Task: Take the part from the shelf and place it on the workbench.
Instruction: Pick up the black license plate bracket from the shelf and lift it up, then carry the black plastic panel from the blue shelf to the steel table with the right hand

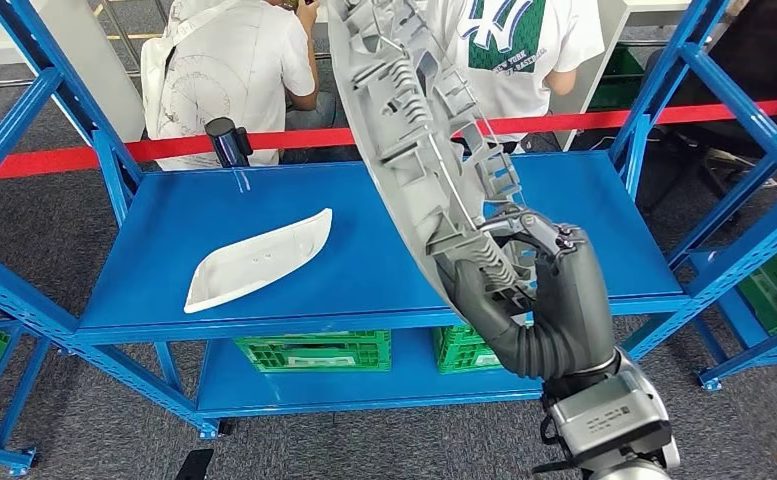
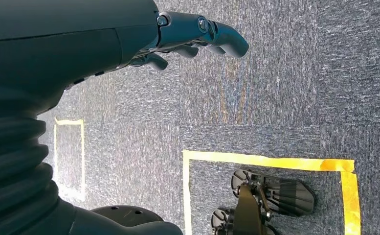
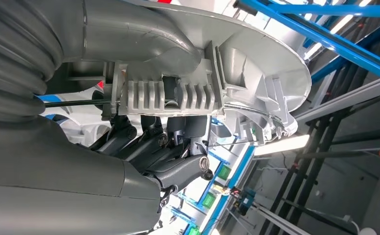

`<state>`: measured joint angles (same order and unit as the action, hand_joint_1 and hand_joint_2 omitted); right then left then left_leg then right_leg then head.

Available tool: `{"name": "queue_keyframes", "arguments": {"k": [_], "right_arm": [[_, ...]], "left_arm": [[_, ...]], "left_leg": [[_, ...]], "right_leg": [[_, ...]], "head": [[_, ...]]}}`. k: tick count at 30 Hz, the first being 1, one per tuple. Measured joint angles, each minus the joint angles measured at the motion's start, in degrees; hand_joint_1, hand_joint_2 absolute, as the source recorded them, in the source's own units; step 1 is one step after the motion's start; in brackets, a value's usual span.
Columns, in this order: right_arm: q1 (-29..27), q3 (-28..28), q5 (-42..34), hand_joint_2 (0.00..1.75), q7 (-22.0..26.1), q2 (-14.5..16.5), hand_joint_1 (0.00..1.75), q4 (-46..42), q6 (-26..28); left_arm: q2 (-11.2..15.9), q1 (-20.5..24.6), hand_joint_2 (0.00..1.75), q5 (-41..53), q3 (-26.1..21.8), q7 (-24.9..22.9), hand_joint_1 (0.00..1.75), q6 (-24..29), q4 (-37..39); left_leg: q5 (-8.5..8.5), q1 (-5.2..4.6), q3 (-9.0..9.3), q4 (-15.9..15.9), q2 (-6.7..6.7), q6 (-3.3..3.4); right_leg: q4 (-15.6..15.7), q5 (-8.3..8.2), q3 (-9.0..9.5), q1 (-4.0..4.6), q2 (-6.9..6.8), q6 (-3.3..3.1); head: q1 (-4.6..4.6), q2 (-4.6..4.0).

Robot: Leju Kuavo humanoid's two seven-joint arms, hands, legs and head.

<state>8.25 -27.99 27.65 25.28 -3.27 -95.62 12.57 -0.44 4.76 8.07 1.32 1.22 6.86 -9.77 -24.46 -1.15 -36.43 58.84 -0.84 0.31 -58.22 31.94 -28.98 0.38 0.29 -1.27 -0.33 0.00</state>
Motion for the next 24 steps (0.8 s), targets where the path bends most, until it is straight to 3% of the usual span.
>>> {"name": "queue_keyframes", "arguments": {"k": [14, 20, 22, 24], "right_arm": [[0.42, -0.07, 1.24, 1.75, -0.37, -0.19, 1.75, 0.84, 1.39], [1.06, -0.61, 2.06, 1.75, -0.83, -0.14, 1.75, 1.51, 1.16], [1.38, -0.78, 2.59, 1.75, -1.33, -0.07, 1.75, 1.51, 0.93], [1.58, -1.11, 3.02, 1.75, -1.87, -0.03, 1.75, 1.56, 0.55]], "left_arm": [[-0.04, 0.01, 1.75, 0.49, -0.21, -1.42, 0.00, -0.90, 0.01], [-0.13, -0.21, 1.75, -0.07, -0.60, -0.85, 0.00, -1.02, 0.00], [-0.29, -0.52, 1.75, -0.36, -0.86, -0.25, 0.00, -1.04, 0.00], [-0.37, -0.81, 1.75, -0.50, -1.18, 0.15, 0.00, -1.04, 0.01]], "left_leg": [[-0.04, -0.03, -0.01, 0.04, -0.01, 0.03], [-0.28, -0.16, 0.24, -0.22, 0.04, 0.77], [-0.01, 0.30, 0.85, -1.03, 0.23, 1.03], [0.07, 0.56, 1.18, -1.41, 0.43, 1.18]], "right_leg": [[0.05, -0.01, 0.01, -0.03, 0.00, 0.02], [0.21, 0.24, 0.29, -0.24, -0.02, 0.67], [-1.86, 1.59, -0.43, -0.13, -0.03, 1.02], [-8.09, 4.68, -3.62, -0.30, -0.04, 1.49]], "head": [[0.00, 0.00], [-0.03, 0.00], [0.11, 0.00], [0.31, 0.00]]}}
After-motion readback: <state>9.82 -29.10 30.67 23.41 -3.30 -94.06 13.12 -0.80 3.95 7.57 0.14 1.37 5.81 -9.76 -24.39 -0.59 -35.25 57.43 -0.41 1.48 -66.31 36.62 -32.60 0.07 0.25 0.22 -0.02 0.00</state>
